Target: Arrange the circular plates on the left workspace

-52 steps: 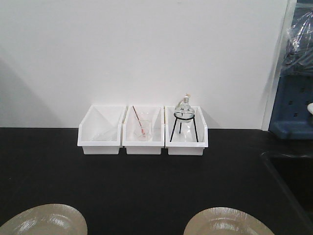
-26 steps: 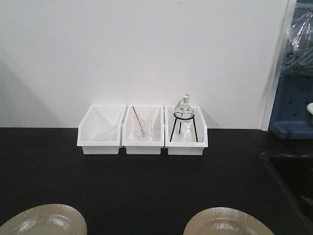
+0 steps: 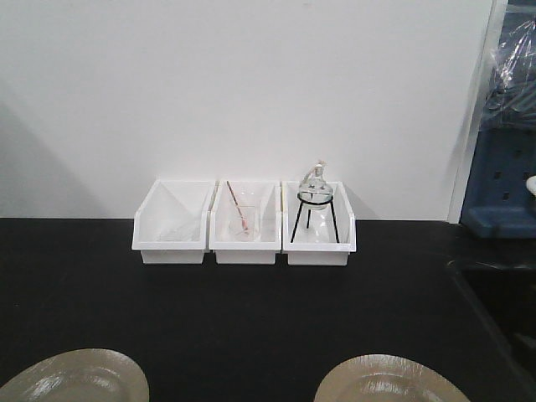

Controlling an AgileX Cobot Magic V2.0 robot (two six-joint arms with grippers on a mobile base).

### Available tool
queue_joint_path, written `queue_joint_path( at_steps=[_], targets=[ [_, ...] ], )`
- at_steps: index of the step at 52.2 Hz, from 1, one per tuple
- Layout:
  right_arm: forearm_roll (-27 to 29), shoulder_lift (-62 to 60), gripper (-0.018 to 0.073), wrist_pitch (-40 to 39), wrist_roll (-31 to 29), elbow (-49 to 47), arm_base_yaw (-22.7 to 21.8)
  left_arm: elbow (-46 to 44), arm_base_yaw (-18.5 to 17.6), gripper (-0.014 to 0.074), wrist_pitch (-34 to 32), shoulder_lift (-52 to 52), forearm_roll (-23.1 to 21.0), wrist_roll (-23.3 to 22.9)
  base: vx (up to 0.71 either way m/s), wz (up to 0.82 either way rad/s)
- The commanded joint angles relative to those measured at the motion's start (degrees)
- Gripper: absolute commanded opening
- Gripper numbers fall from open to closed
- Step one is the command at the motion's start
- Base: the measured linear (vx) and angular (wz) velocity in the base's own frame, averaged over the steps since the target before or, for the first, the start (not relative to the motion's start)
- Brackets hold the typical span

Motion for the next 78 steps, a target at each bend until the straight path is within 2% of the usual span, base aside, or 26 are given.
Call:
queue_joint_path(
  at_steps=[1,4,7,9,14,20,28,35,41,47,57,72,73,74,78],
  targets=[
    [-0.7,-0.3,-0.0004,-5.0,-0.1,-1.9,0.0,-2.1,1.9,-0.0008,7.8,2.3,-17.1,20.1,0.0,0.0],
    [-0.7,-0.3,-0.0004,-5.0,-0.1,-1.9,0.0,-2.1,3.5,-0.0008,14.2,5.5,-23.0,26.5,0.0,0.0],
    [-0.7,-0.3,-0.0004,-5.0,-0.1,-1.9,0.0,-2.1,5.1,-0.0008,20.5,8.5,-26.6,28.3,0.0,0.0],
    [-0.7,-0.3,-0.0004,-5.0,-0.1,-1.9,0.0,-2.1,5.7,-0.0007,23.0,10.1,-26.9,28.4,0.0,0.0],
    [-0.7,-0.3,-0.0004,-5.0,-0.1,-1.9,0.0,-2.1,6.6,0.0014,25.4,13.0,-24.7,28.6,0.0,0.0],
    [-0.7,-0.3,-0.0004,-5.0,-0.1,-1.9,0.0,-2.1,6.6,0.0096,25.0,13.2,-21.7,28.7,0.0,0.0],
    [-0.7,-0.3,-0.0004,-5.0,-0.1,-1.9,0.0,-2.0,6.6,0.0311,24.0,13.2,-18.8,29.2,0.0,0.0],
    [-0.7,-0.3,-0.0004,-5.0,-0.1,-1.9,0.0,-2.0,6.6,0.0474,23.3,13.2,-16.8,27.6,0.0,0.0],
    [-0.7,-0.3,-0.0004,-5.0,-0.1,-1.9,0.0,-2.0,6.6,0.0533,23.9,13.4,-15.8,27.4,0.0,0.0],
    [-0.7,-0.3,-0.0004,-5.0,-0.1,-1.9,0.0,-2.0,6.6,0.0533,27.3,15.6,-16.2,27.0,0.0,0.0],
    [-0.7,-0.3,-0.0004,-5.3,-0.1,-1.9,0.0,-2.0,6.4,0.0533,28.8,19.0,-18.0,27.0,0.0,0.0],
    [-0.7,-0.3,-0.0004,-7.4,-0.1,-1.9,0.0,-2.0,3.1,0.0521,29.5,21.2,-17.7,27.0,0.0,0.0],
    [-0.7,-0.3,-0.0004,-7.5,-0.1,-1.9,0.0,-2.0,2.7,0.0512,29.5,21.2,-17.7,26.6,0.0,0.0],
    [-0.7,-0.3,-0.0004,-7.6,-0.1,-1.9,0.0,-2.0,1.2,0.0436,29.5,21.2,-17.6,26.0,0.0,0.0],
    [-0.7,-0.3,-0.0004,-7.6,-0.1,-1.9,0.0,-2.0,0.5,0.0306,29.5,21.2,-17.6,25.7,0.0,0.0]
  ],
)
